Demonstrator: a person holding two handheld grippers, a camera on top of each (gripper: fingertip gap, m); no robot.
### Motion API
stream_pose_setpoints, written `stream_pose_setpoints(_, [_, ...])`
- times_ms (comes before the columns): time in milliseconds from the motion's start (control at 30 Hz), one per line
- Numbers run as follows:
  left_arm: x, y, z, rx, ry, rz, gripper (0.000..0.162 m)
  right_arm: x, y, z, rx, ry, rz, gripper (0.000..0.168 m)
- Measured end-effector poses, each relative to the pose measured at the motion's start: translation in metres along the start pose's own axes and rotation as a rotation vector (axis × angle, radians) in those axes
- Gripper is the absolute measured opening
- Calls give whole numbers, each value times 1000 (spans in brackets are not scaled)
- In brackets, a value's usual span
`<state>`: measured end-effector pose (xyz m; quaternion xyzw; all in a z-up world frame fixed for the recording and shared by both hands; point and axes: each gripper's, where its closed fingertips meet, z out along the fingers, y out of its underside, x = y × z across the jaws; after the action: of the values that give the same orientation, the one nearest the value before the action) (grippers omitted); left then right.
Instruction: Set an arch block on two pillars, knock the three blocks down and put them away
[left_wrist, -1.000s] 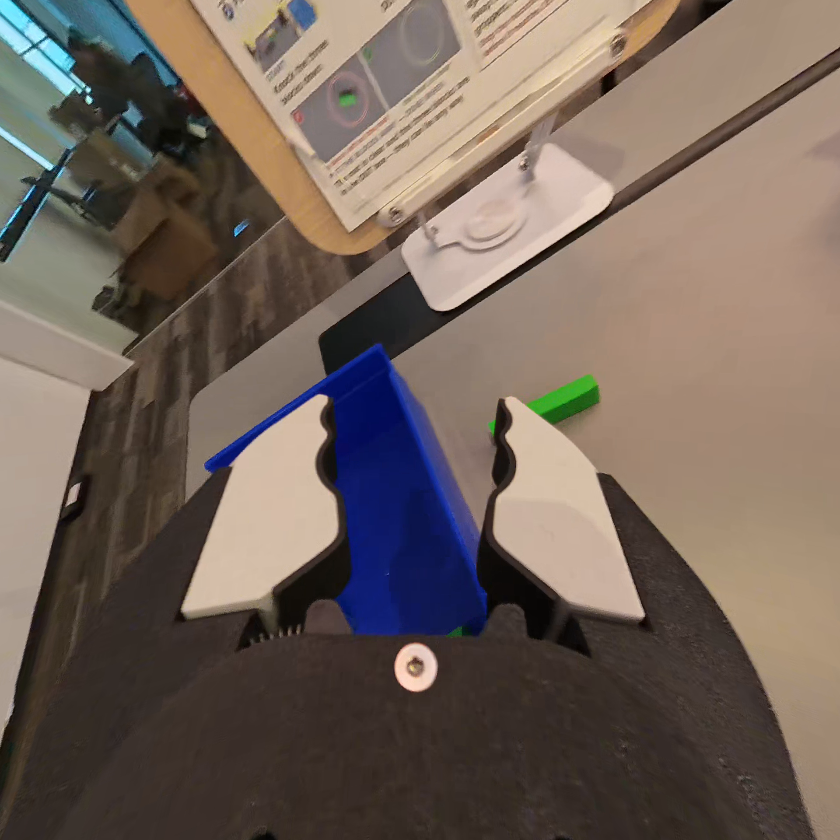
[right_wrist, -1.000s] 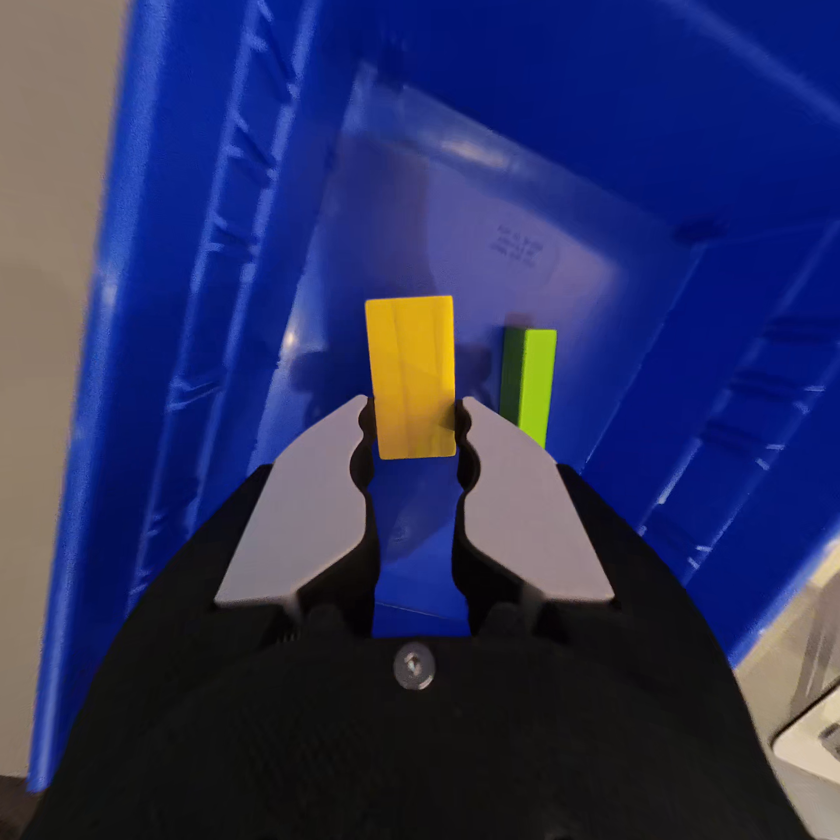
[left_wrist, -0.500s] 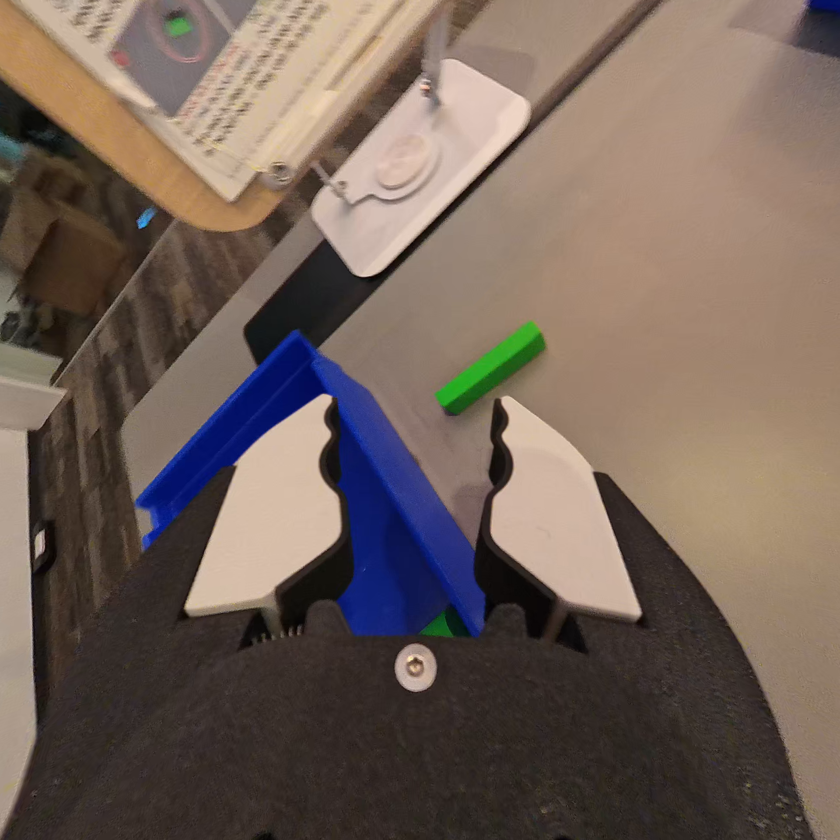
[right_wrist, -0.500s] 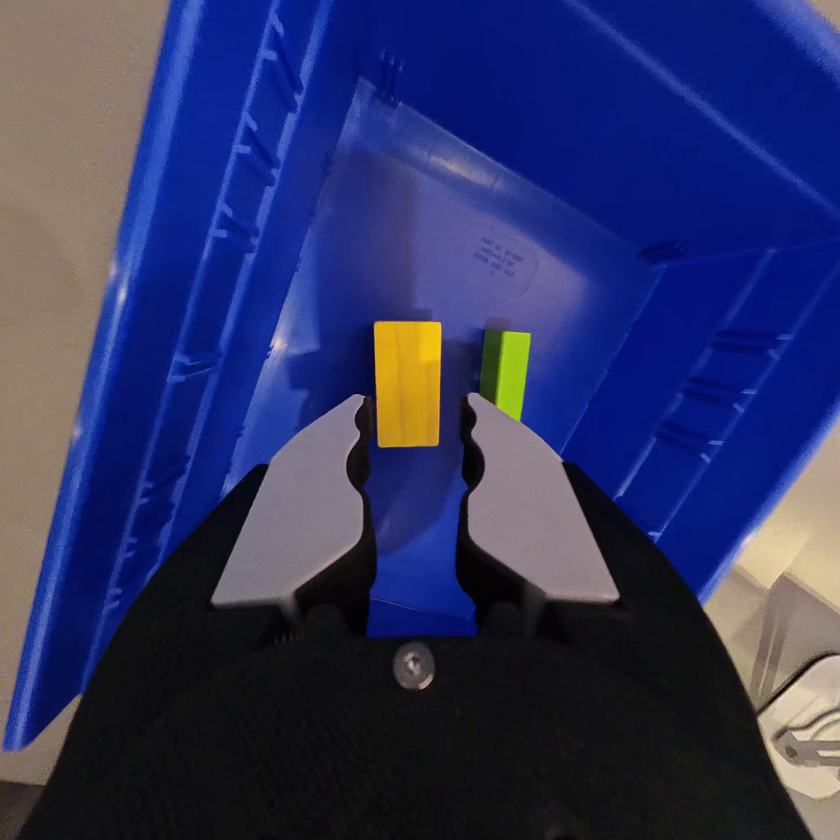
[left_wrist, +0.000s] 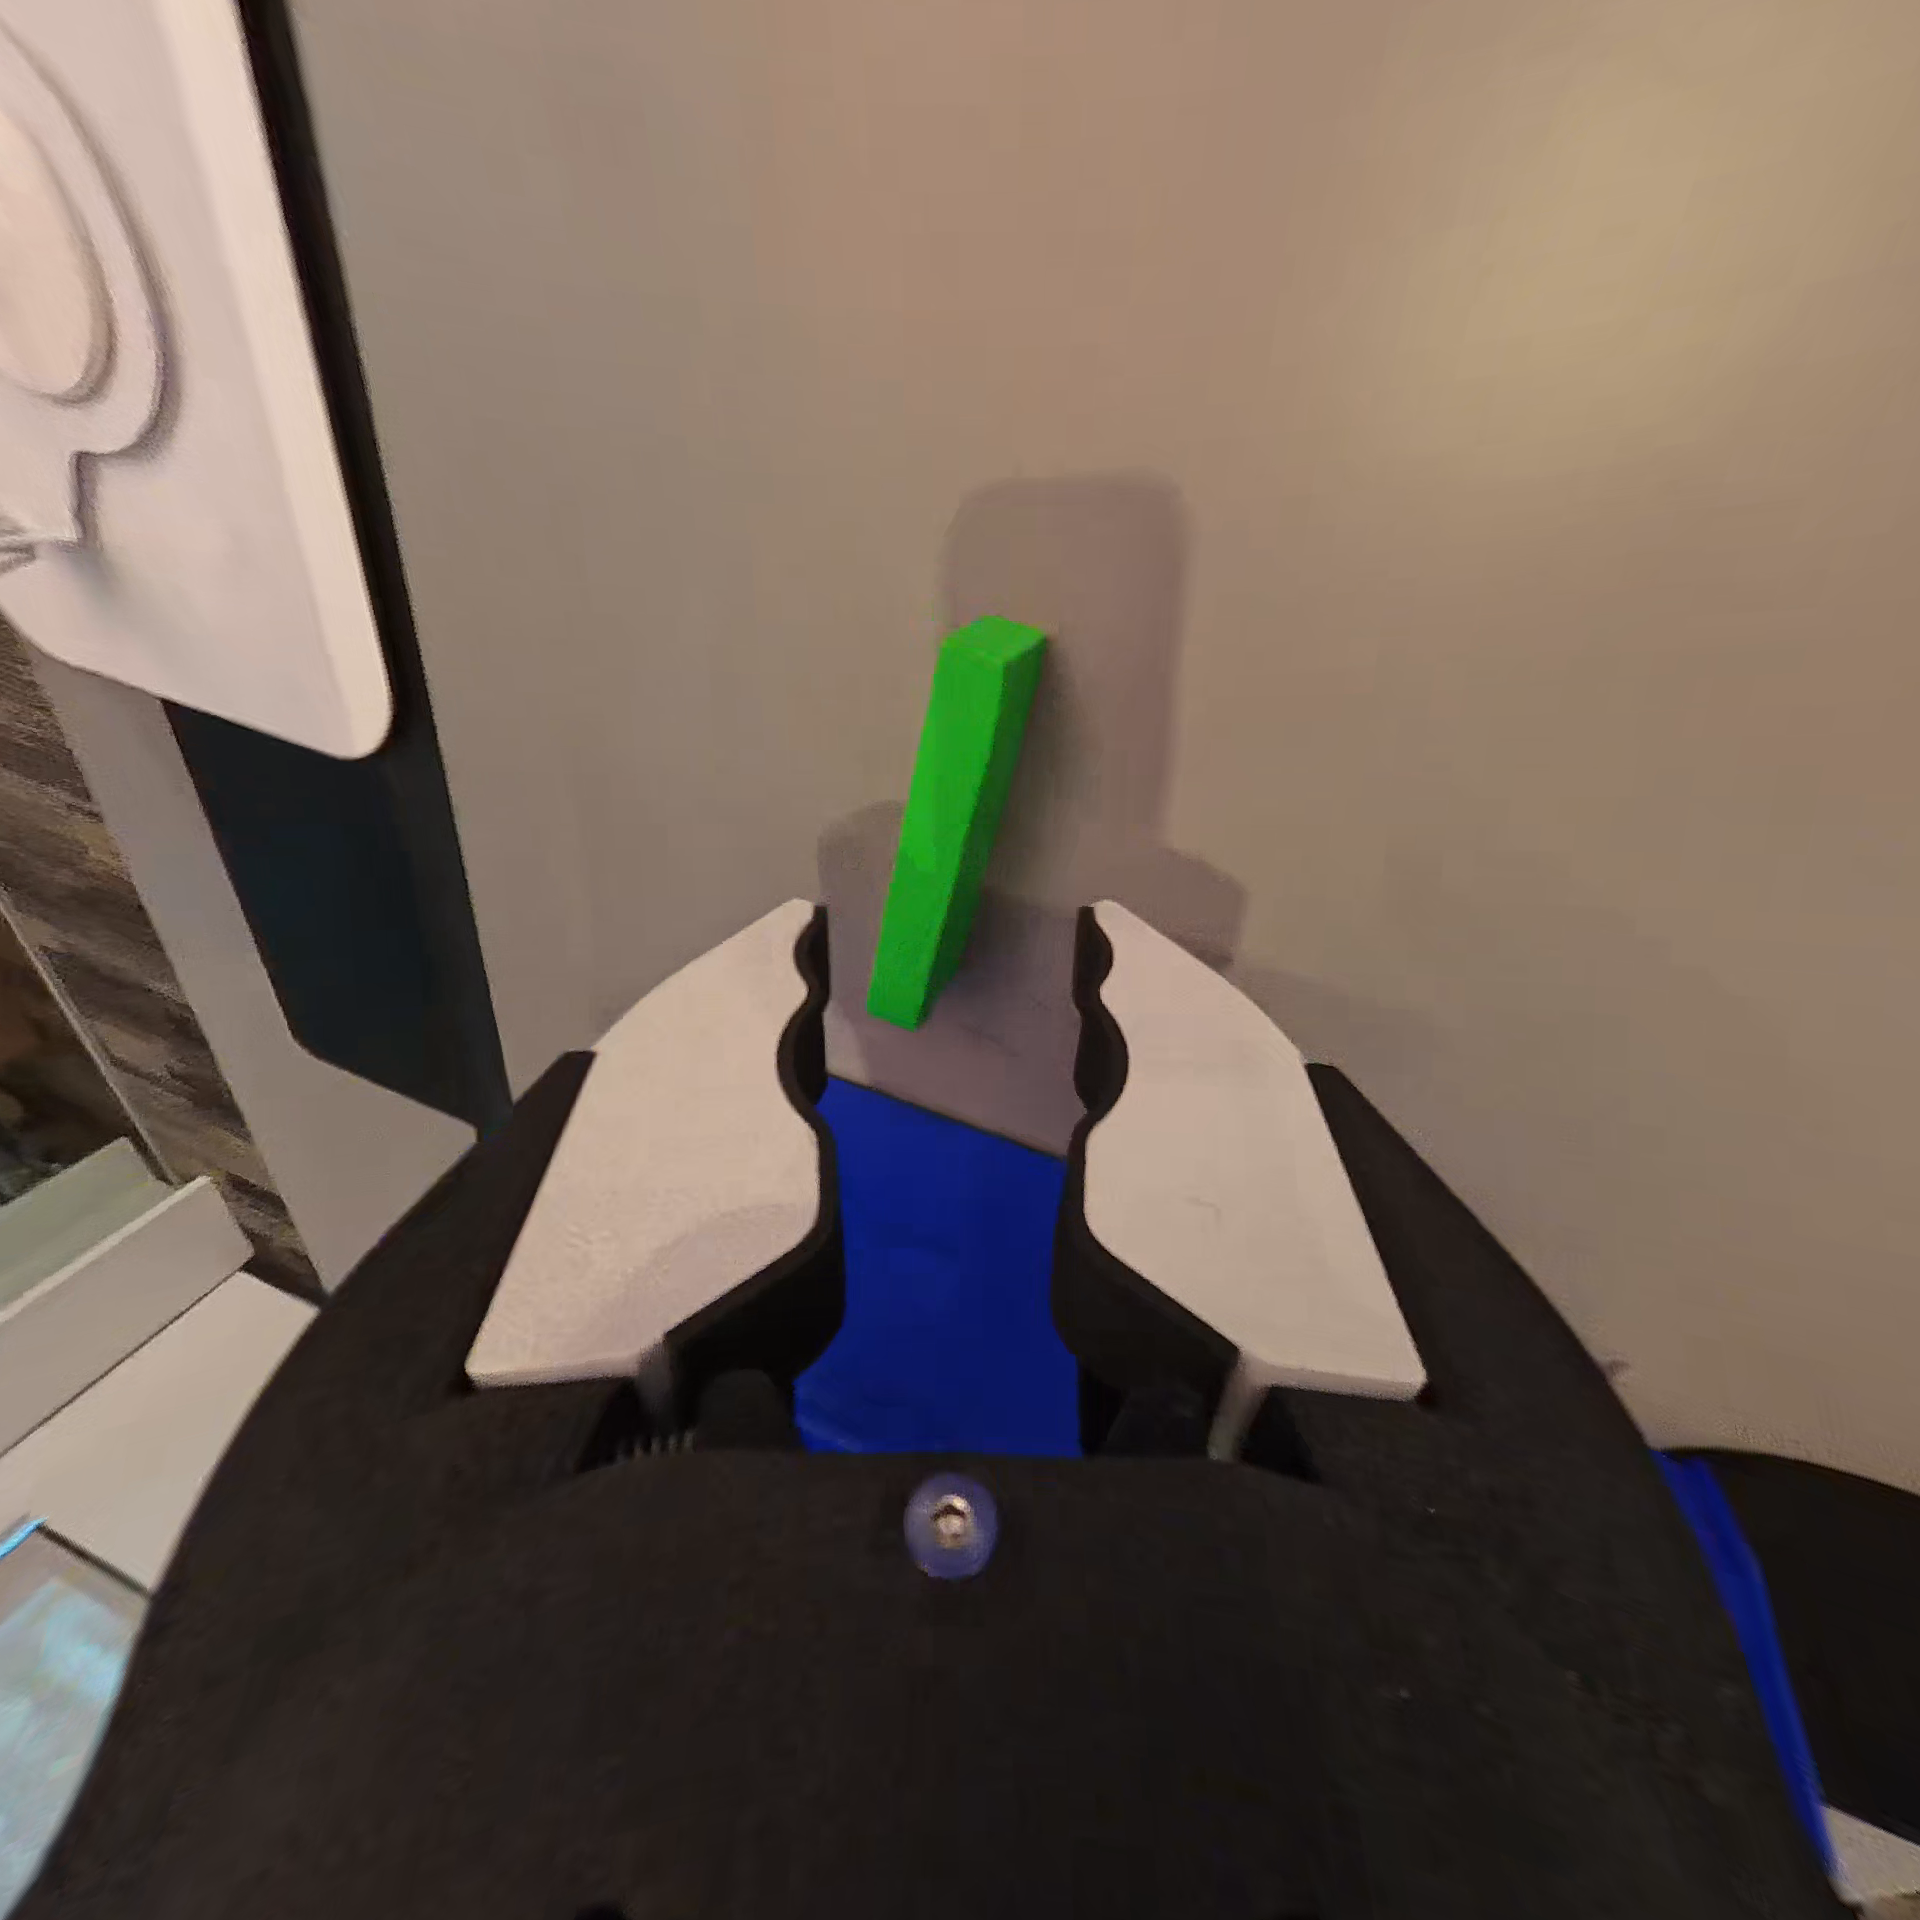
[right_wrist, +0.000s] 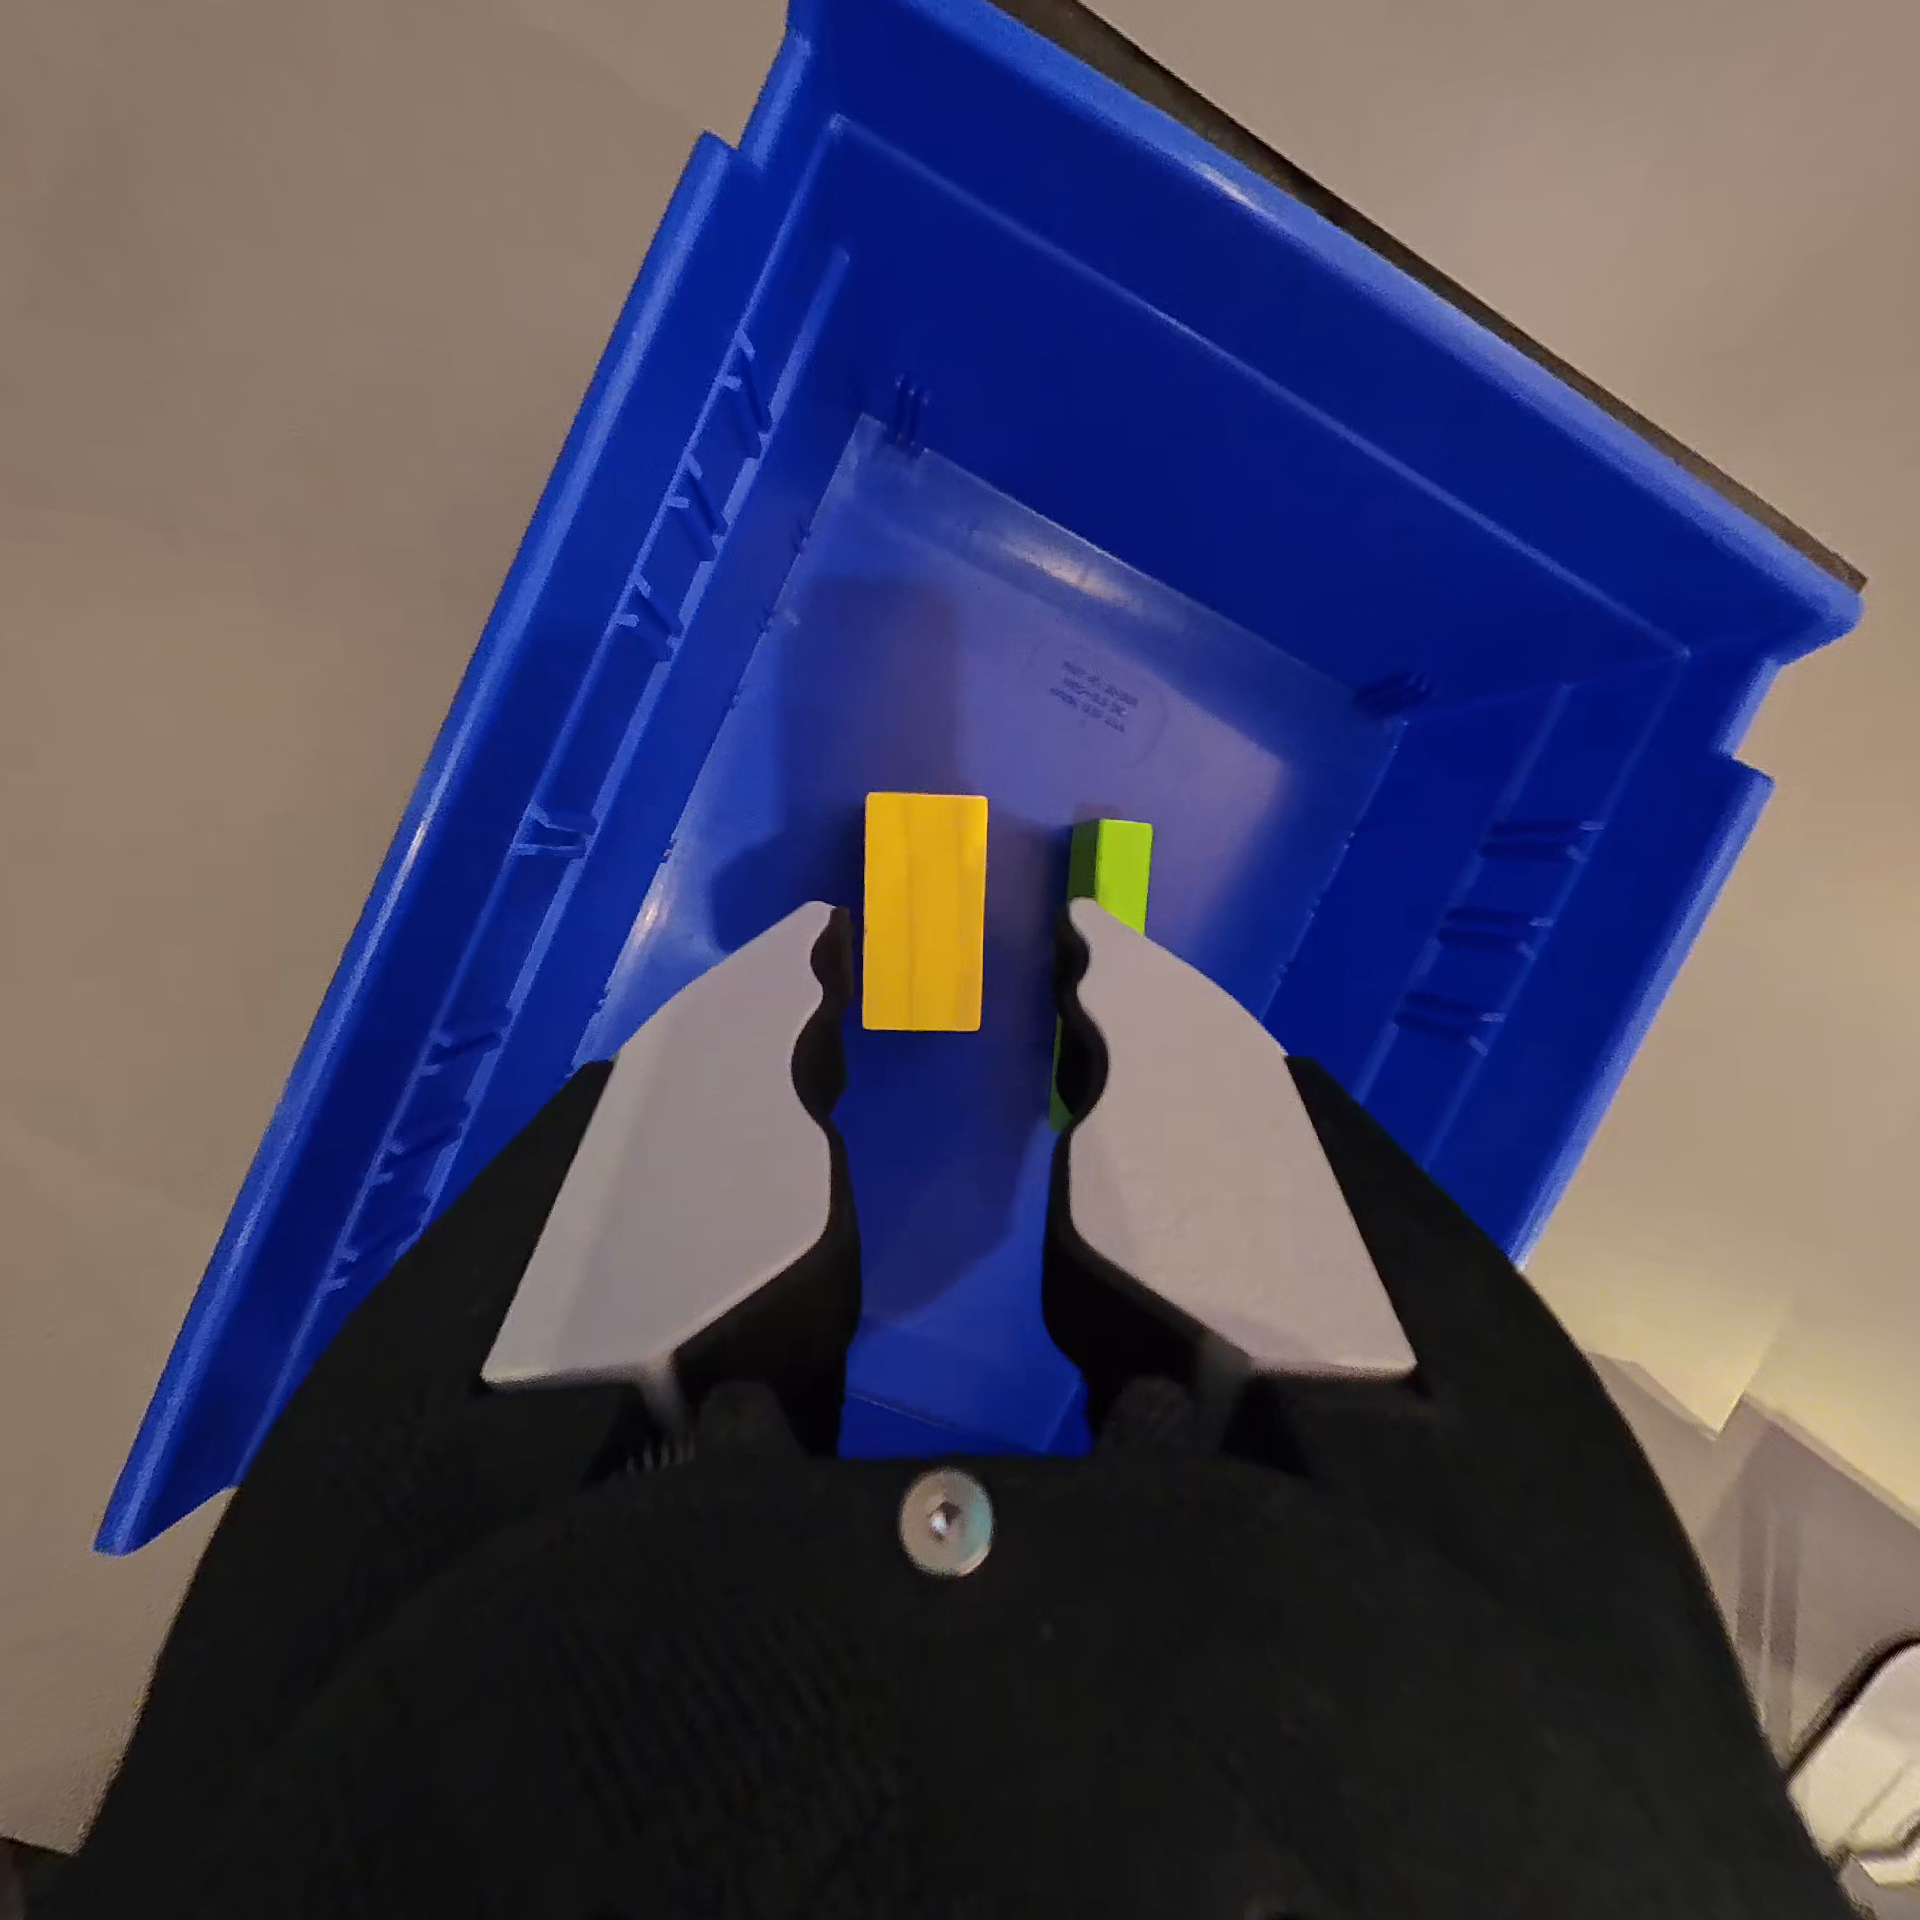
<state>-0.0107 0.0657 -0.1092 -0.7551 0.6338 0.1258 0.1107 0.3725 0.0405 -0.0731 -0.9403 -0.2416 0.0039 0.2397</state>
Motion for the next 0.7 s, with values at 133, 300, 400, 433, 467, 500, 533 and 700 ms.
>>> stream_pose_setpoints(133, [1,5,31,-95,60,26,50,1,1,-4,18,-15,3,40])
stream_pose_setpoints(300, [-1,21,48,-200,40,57,20,4,-2,-10,46,-27,4,40])
stream_pose_setpoints(400, [-1,21,43,-204,41,29,17,6,-5,-13,58,-15,-8,39])
stream_pose_setpoints(433, [-4,18,38,-179,23,8,17,6,-7,-15,70,-11,-10,39])
stream_pose_setpoints(467, [-6,13,30,-132,9,-15,17,5,-9,-18,85,-6,-12,39])
stream_pose_setpoints(500, [-8,5,20,-62,3,-56,17,6,-12,-23,102,6,-17,39])
stream_pose_setpoints(533, [-10,-5,8,27,1,-118,17,6,-16,-29,125,27,-24,39])
stream_pose_setpoints(700, [11,-69,-97,656,198,-437,17,-15,-64,-90,437,108,-133,38])
